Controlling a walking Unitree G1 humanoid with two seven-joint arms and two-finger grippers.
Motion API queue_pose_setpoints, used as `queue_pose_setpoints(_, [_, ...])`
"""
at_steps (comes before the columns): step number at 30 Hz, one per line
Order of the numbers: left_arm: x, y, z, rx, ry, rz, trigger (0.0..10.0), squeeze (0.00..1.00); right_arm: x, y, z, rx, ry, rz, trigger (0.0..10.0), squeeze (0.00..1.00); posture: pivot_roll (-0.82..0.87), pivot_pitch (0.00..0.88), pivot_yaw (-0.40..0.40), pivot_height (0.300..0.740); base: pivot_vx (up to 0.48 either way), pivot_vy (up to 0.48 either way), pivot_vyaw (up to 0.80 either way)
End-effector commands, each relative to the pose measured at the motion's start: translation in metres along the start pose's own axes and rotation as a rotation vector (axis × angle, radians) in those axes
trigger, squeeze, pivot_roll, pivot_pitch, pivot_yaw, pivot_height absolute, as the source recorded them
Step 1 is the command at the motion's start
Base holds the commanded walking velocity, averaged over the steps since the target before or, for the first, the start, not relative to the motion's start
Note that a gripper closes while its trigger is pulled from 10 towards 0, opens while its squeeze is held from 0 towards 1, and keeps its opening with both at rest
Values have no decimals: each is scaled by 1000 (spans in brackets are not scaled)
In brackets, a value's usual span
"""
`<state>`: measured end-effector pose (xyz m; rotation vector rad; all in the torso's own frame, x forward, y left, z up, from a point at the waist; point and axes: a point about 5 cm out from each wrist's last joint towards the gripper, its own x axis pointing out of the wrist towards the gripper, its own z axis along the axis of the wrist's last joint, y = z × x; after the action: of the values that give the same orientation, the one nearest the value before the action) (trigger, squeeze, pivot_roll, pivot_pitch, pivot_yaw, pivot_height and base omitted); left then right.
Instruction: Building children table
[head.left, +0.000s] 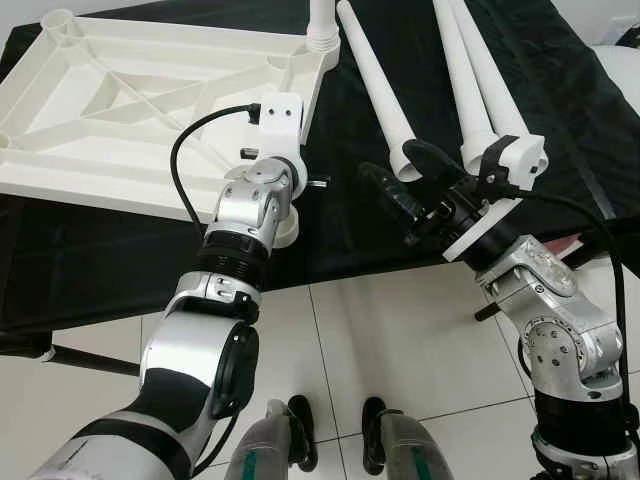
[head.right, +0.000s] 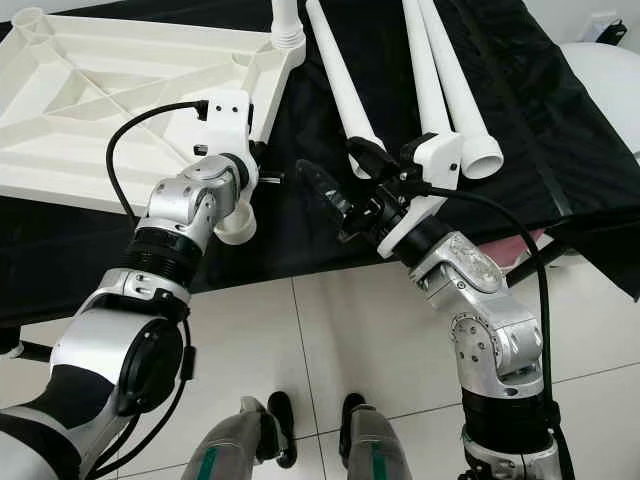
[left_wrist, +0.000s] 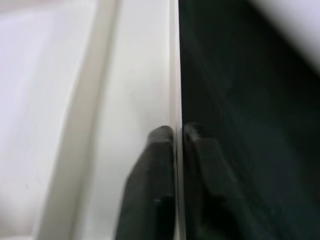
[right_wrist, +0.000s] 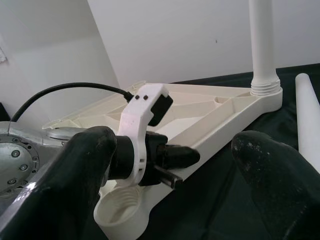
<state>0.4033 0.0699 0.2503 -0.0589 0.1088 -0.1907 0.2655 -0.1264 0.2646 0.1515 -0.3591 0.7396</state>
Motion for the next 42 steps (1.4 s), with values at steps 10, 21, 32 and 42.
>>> queue_pose_setpoints(10, [-5,-13,24,56,-108,-89,10000,1000,-1,5,-1,12,0,17,10000,0,-105,253,87,740,0,0,0])
queue_pose_setpoints(21, [-30,1,35,198,-216,-284,10000,0,-1,3,-1,9,-3,0,10000,0,-106,241,89,740,0,0,0])
queue_pose_setpoints(32, [-70,61,19,374,-134,-329,10000,0,0,-3,-10,2,20,-24,10000,0,-66,231,72,740,0,0,0])
queue_pose_setpoints(42, [-106,97,-16,590,24,-469,10000,0,2,-10,-10,-13,39,0,10000,0,-51,240,54,740,0,0,0])
